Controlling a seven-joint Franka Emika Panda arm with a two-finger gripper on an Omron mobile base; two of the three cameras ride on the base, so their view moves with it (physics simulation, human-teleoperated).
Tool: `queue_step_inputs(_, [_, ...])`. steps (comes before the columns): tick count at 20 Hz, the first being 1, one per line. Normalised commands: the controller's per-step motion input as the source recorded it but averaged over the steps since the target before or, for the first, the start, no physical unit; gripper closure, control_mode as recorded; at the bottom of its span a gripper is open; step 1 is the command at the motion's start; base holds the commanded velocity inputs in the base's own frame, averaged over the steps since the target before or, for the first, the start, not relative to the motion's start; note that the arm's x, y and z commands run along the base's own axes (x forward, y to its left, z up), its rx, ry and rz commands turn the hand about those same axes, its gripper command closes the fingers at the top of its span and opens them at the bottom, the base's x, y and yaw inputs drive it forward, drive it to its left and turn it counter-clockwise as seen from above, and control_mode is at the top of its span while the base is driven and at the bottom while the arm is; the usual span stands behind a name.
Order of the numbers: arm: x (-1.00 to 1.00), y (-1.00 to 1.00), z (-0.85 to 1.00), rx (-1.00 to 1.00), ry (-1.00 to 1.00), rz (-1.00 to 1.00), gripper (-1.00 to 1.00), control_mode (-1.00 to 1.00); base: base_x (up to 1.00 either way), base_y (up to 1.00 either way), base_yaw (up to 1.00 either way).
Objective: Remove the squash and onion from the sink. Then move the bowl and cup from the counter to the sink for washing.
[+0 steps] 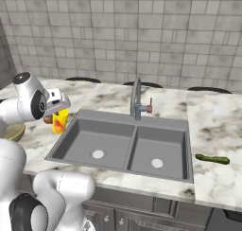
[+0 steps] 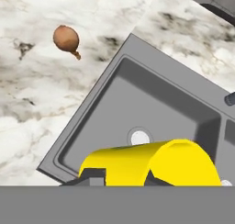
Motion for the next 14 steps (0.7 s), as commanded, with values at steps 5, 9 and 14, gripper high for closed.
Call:
queue_step_inputs(5, [0.18, 0.00, -0.25, 0.00, 0.00, 0.00, 1.00, -1.00, 0.00, 0.00, 0.00])
queue_step_inputs(9, [0.22, 0.07, -0.25, 0.00, 0.00, 0.00, 1.00, -1.00, 0.00, 0.00, 0.00])
queue_step_inputs(14, [0.24, 0.03, -0.23, 0.00, 0.00, 0.00, 1.00, -1.00, 0.00, 0.00, 0.00])
